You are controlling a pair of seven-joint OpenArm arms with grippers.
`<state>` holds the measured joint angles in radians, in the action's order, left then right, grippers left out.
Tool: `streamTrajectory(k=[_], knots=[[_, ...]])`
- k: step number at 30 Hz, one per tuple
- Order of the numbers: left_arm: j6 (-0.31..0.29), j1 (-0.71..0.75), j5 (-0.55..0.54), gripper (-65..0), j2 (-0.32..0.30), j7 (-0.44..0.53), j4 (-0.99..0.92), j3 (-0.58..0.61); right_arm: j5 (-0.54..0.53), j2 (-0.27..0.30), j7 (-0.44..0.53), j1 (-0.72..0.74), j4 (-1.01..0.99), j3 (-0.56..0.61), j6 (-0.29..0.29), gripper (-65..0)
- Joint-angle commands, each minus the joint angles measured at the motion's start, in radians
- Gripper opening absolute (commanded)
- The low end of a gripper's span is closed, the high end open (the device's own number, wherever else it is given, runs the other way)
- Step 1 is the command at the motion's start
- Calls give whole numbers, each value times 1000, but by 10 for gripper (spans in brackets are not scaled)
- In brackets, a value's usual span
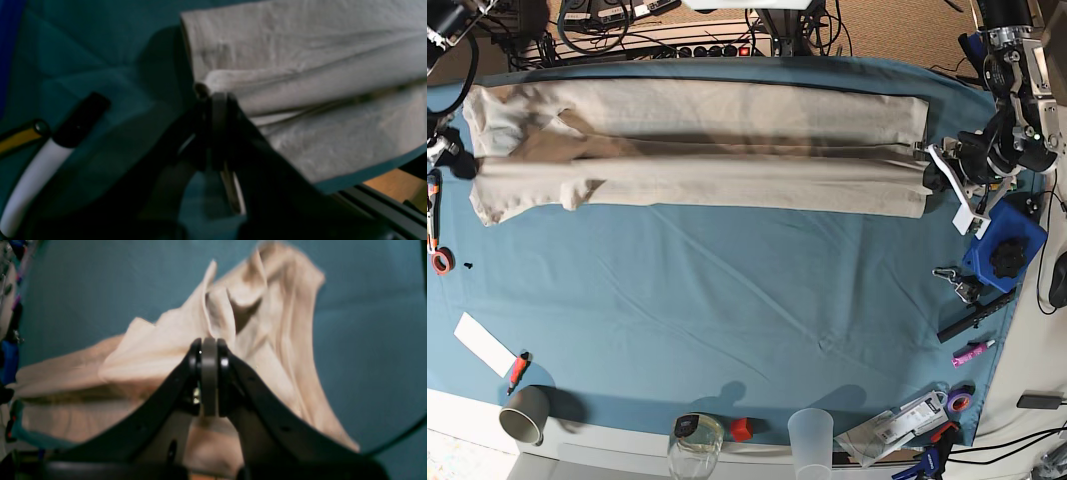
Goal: Fold the T-shirt properly
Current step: 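Lift the hem with both grippers and fold it over toward the collar, then release the hem and raise both grippers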
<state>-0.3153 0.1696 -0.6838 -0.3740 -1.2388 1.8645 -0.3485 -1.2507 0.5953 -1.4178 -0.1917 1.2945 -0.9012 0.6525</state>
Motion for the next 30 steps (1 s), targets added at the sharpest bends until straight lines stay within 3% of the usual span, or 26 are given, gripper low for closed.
streamTrajectory(k=[1,17,30], knots=[[0,-6,16,-650,-17,9,16,-8,-31,34,21,-6,16,-11,5,-650],[3,2,44,-650,-17,6,16,-8,-50,25,21,-156,16,-44,32,-650],[-1,35,45,-650,-17,17,16,-8,-44,-16,21,-160,16,-44,46,-650]])
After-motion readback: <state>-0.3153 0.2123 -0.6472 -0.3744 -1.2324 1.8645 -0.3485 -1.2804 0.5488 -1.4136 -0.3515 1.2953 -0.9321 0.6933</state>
